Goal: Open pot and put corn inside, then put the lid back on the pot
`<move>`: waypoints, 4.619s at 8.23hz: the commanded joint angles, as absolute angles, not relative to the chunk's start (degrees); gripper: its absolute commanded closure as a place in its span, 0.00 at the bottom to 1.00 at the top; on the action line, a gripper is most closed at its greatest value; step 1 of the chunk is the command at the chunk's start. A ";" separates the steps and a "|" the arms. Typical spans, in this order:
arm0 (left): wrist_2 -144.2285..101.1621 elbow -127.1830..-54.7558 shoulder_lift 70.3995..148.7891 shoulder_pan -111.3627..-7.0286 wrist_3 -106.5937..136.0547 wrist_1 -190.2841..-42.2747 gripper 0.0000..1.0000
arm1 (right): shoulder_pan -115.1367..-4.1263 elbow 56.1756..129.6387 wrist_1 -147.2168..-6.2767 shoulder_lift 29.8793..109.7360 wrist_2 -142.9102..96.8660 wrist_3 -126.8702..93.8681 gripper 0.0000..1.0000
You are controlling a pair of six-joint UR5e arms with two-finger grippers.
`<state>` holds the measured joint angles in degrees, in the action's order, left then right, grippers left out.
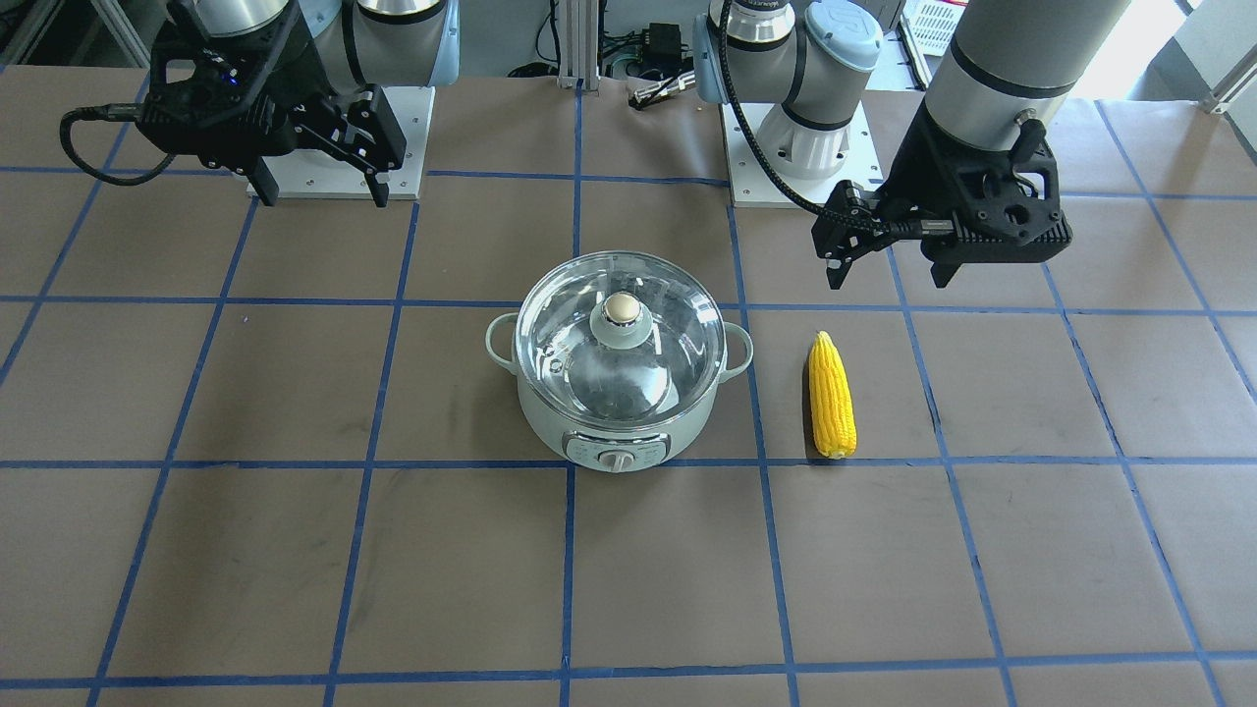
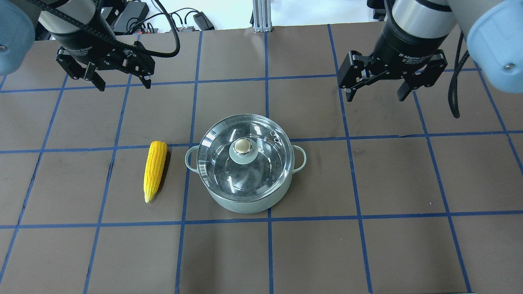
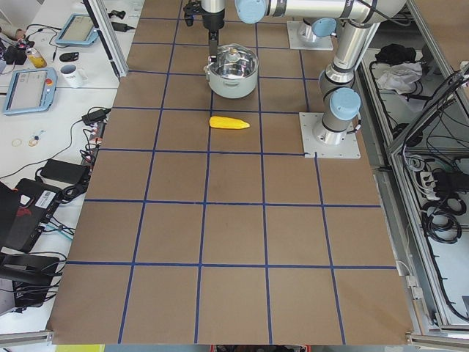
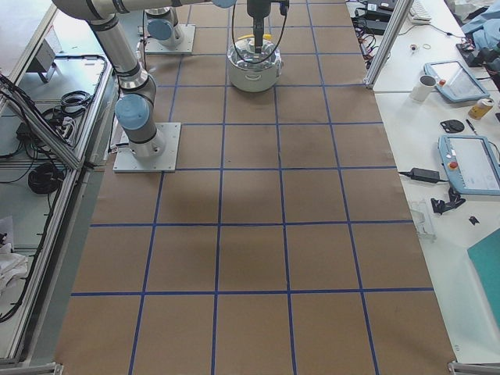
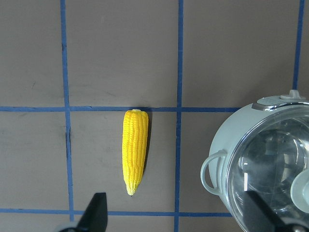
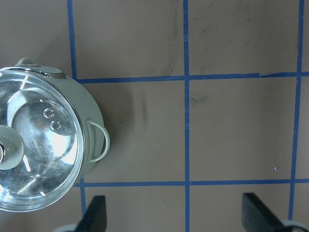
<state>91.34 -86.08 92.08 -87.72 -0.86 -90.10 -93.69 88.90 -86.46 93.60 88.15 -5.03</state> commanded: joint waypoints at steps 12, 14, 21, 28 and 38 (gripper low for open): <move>87.01 -99.39 108.54 -77.87 -20.32 -73.83 0.00 | -93.60 88.95 -86.57 93.60 87.45 -4.22 0.00; 87.45 -102.38 108.89 -77.87 -20.21 -73.83 0.00 | -93.69 88.95 -86.75 93.60 87.10 -4.22 0.00; 87.28 -105.82 112.75 -77.87 -20.04 -73.39 0.00 | -93.60 88.95 -86.57 93.60 87.28 -2.64 0.00; 87.88 -105.38 111.63 -77.96 -19.51 -73.03 1.00 | -93.60 88.95 -86.57 93.60 87.28 -2.55 0.00; 91.41 -75.67 97.91 -78.05 -12.13 -103.89 1.00 | -93.60 88.95 -86.66 93.60 87.54 -2.29 0.00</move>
<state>91.61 -77.08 98.75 -78.01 -12.32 -103.23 -93.69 88.94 -86.66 93.68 87.27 -2.48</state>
